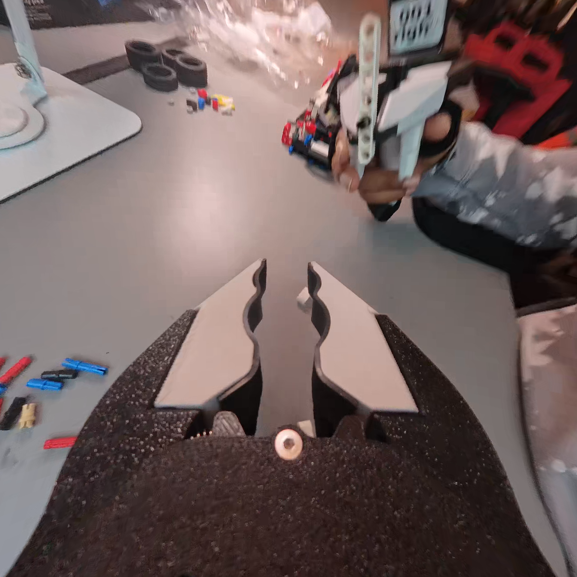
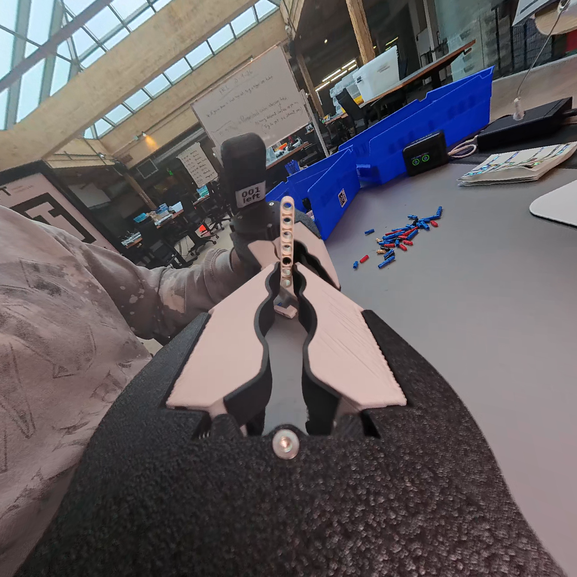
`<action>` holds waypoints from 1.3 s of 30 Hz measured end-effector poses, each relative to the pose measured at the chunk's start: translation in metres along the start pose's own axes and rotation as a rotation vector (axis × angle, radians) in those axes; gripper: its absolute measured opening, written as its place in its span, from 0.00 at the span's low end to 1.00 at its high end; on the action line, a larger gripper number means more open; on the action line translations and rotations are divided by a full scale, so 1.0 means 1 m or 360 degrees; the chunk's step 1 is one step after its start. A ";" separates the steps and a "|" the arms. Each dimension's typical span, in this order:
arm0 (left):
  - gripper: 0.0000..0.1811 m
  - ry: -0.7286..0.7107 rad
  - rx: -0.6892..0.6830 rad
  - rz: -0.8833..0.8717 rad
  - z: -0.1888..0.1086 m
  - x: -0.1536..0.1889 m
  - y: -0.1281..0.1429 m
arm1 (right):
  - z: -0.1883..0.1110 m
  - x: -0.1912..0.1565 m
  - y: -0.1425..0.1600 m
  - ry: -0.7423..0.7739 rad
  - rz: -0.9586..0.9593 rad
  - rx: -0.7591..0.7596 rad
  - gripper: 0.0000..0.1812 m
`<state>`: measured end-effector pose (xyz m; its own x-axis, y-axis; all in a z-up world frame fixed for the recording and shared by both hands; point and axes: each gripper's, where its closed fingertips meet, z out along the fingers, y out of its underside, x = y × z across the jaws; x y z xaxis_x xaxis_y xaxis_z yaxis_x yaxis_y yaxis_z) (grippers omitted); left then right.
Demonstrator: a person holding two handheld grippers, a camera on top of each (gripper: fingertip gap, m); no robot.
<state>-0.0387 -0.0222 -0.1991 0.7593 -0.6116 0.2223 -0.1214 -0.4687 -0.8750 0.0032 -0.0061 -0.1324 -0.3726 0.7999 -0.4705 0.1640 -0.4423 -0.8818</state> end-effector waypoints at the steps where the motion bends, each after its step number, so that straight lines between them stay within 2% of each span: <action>1: 0.13 0.0065 0.0110 -0.0100 -0.008 0.000 -0.011 | 0.001 -0.001 0.001 -0.0012 0.0009 -0.0004 0.03; 5: 0.13 0.0306 0.0375 -0.0315 -0.025 0.011 -0.035 | 0.009 -0.006 0.013 -0.0062 0.0028 -0.0072 0.03; 11: 0.10 0.0537 0.0436 -0.0353 -0.020 0.040 -0.042 | 0.015 -0.011 0.023 -0.0125 0.0080 -0.0135 0.03; 15: 0.04 0.0546 0.0422 -0.0273 -0.017 0.049 -0.041 | 0.018 -0.014 0.028 -0.0158 0.0109 -0.0156 0.03; 21: 0.01 0.0486 0.0410 -0.0202 -0.016 0.050 -0.042 | 0.022 -0.016 0.033 -0.0178 0.0116 -0.0187 0.03; 23: 0.05 0.0453 0.0389 -0.0190 -0.015 0.048 -0.039 | 0.022 -0.019 0.035 -0.0199 0.0100 -0.0197 0.03; 28: 0.02 0.0493 0.0331 -0.0155 -0.011 0.055 -0.034 | 0.026 -0.021 0.045 -0.0173 0.0031 -0.0292 0.03; 33: 0.05 0.0508 0.0320 -0.0138 -0.014 0.057 -0.034 | 0.026 -0.022 0.041 -0.0172 0.0007 -0.0266 0.03; 39: 0.02 0.0516 0.0315 -0.0150 -0.012 0.057 -0.032 | 0.025 -0.024 0.041 -0.0166 -0.0022 -0.0277 0.03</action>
<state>0.0005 -0.0496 -0.1531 0.5159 -0.7563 0.4024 0.0892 -0.4197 -0.9033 -0.0039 -0.0532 -0.1568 -0.4672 0.7550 -0.4601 0.3102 -0.3473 -0.8849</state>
